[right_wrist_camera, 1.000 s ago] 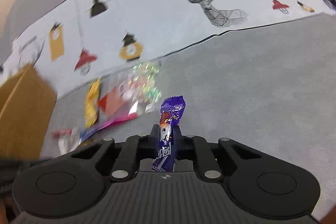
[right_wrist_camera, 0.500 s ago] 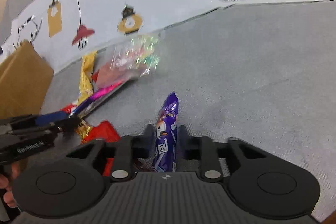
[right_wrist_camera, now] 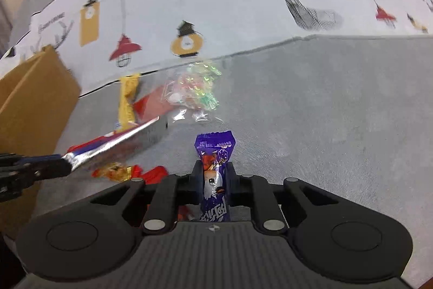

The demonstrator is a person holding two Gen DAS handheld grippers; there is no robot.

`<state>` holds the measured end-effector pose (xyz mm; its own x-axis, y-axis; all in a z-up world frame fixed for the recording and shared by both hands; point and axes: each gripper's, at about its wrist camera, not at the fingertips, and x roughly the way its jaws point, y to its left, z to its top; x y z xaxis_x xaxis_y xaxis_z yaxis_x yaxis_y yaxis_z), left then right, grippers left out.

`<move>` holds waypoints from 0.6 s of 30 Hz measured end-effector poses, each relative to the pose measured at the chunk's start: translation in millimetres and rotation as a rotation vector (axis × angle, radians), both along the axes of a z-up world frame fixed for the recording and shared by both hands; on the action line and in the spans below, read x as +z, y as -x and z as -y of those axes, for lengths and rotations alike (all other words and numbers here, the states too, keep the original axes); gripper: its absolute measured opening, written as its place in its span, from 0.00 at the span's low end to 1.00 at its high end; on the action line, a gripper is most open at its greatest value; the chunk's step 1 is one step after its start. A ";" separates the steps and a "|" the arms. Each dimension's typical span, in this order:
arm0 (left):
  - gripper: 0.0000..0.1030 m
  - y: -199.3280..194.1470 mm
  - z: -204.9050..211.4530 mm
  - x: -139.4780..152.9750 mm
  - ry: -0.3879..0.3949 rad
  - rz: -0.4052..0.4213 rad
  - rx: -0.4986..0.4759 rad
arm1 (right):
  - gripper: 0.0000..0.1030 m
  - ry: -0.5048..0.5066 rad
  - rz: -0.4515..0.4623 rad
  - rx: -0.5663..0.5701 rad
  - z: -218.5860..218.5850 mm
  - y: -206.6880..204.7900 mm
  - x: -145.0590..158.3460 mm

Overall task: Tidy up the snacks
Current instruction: 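Grasp the purple chocolate bar with the right tool while the left grasps the pink tube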

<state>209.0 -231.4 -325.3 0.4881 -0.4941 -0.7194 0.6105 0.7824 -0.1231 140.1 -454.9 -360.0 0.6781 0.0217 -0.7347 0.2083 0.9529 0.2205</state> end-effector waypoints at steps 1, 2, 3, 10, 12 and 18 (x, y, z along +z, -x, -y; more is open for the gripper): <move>0.10 7.7 -0.1 -1.5 -0.022 0.010 -0.016 | 0.16 0.010 0.004 0.008 -3.0 3.5 2.3; 0.10 14.3 0.1 -5.5 -0.048 0.018 -0.030 | 0.16 0.016 0.004 0.014 -5.7 7.7 3.7; 0.10 19.7 0.7 -11.0 -0.069 0.020 -0.037 | 0.16 0.017 0.001 0.018 -7.8 11.7 4.1; 0.20 26.8 30.5 -40.0 -0.166 0.092 -0.165 | 0.18 -0.013 -0.047 0.004 -1.8 23.3 -12.1; 0.42 19.8 42.3 -45.8 -0.179 0.095 -0.188 | 0.19 -0.058 -0.057 -0.019 5.6 23.3 -17.4; 0.32 0.4 65.7 -61.7 -0.139 0.084 -0.219 | 0.25 -0.097 -0.074 -0.018 10.9 12.2 -26.8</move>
<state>208.6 -297.1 -387.1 0.4415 -0.4943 -0.7489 0.7708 0.6362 0.0344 127.8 -465.8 -386.8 0.6230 0.0835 -0.7778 0.2440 0.9239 0.2946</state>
